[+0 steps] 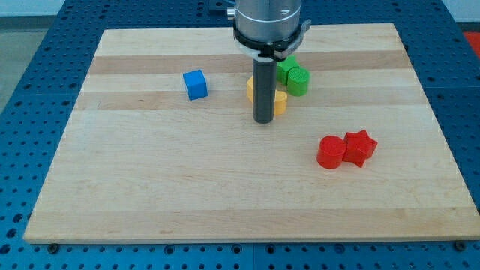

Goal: Move the red star top left to the red circle

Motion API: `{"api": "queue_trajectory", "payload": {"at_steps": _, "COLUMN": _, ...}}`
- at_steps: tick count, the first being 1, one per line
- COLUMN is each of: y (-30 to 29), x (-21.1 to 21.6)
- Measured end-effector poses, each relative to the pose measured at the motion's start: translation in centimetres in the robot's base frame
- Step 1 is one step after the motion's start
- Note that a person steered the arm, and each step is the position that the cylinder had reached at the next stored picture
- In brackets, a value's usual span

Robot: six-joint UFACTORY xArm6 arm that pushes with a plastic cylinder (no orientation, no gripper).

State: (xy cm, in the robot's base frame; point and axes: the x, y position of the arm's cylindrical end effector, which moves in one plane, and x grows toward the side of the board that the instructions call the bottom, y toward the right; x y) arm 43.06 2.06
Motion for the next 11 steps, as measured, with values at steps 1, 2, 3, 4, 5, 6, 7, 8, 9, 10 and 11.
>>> {"api": "queue_trajectory", "payload": {"at_steps": 1, "y": 0.2, "x": 0.8}}
{"api": "queue_trajectory", "payload": {"at_steps": 2, "y": 3.0, "x": 1.7}}
{"api": "queue_trajectory", "payload": {"at_steps": 3, "y": 7.3, "x": 1.8}}
{"api": "queue_trajectory", "payload": {"at_steps": 4, "y": 12.5, "x": 1.8}}
{"api": "queue_trajectory", "payload": {"at_steps": 5, "y": 17.8, "x": 3.9}}
{"api": "queue_trajectory", "payload": {"at_steps": 6, "y": 21.3, "x": 7.9}}
{"api": "queue_trajectory", "payload": {"at_steps": 7, "y": 21.4, "x": 10.3}}
{"api": "queue_trajectory", "payload": {"at_steps": 8, "y": 20.9, "x": 10.3}}
{"api": "queue_trajectory", "payload": {"at_steps": 9, "y": 19.6, "x": 9.7}}
{"api": "queue_trajectory", "payload": {"at_steps": 10, "y": 18.4, "x": 8.8}}
{"api": "queue_trajectory", "payload": {"at_steps": 11, "y": 17.7, "x": 8.1}}
